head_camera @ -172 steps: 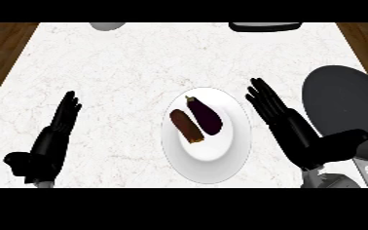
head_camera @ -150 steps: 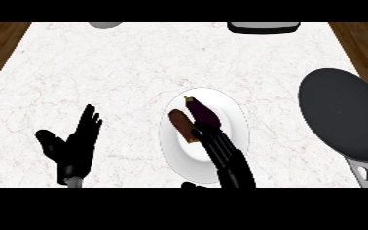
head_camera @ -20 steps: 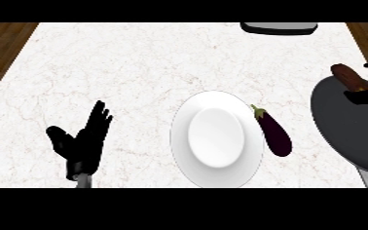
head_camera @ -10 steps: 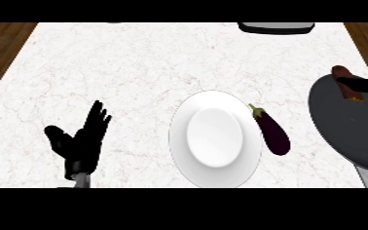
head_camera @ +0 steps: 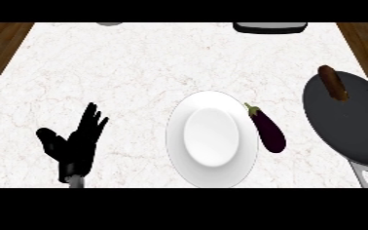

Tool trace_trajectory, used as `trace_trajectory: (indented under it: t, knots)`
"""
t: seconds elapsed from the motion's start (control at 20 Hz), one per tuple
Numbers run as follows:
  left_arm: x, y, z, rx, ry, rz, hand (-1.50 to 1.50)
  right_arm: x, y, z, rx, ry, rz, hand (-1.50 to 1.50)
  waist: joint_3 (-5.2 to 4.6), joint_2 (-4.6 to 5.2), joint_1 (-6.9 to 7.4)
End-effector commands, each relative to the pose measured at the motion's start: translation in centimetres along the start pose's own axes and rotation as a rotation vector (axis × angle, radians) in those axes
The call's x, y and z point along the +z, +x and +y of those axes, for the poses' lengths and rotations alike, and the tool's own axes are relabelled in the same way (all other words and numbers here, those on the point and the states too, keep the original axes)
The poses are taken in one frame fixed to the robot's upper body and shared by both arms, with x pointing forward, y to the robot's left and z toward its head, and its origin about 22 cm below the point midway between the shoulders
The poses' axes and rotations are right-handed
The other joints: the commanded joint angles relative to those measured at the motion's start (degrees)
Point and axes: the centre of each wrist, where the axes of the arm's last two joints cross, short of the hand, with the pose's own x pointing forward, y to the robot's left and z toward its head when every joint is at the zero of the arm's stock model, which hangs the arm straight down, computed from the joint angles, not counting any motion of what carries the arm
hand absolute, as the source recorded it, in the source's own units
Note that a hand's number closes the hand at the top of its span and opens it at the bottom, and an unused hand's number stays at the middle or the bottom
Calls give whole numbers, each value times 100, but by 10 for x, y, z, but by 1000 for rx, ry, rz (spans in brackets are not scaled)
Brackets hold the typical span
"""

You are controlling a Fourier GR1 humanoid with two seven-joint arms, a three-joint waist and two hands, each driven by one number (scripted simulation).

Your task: Pick the sweet potato from the plate and place it in the pan

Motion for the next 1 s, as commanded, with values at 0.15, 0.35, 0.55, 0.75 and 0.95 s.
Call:
trace_trajectory:
  t: [0.15,0.35,0.55,0.75,0.95]
  knots:
    - [6,-5,-6,-2,24,21,0,37,-30,-64,-197,144,-49,-150,-31,-48,-121]
    - [1,-15,3,-3,12,30,0,49,-35,-74,-216,202,-63,-150,-38,-44,-114]
    - [3,-14,4,1,14,27,0,67,-36,-87,-179,194,-88,-150,-39,-45,-107]
    - [14,-14,2,3,29,25,0,101,-46,-91,-172,168,-43,-150,-42,-55,-129]
    - [11,-1,8,-7,11,22,0,120,-44,-101,-153,129,-32,-150,-36,-41,-91]
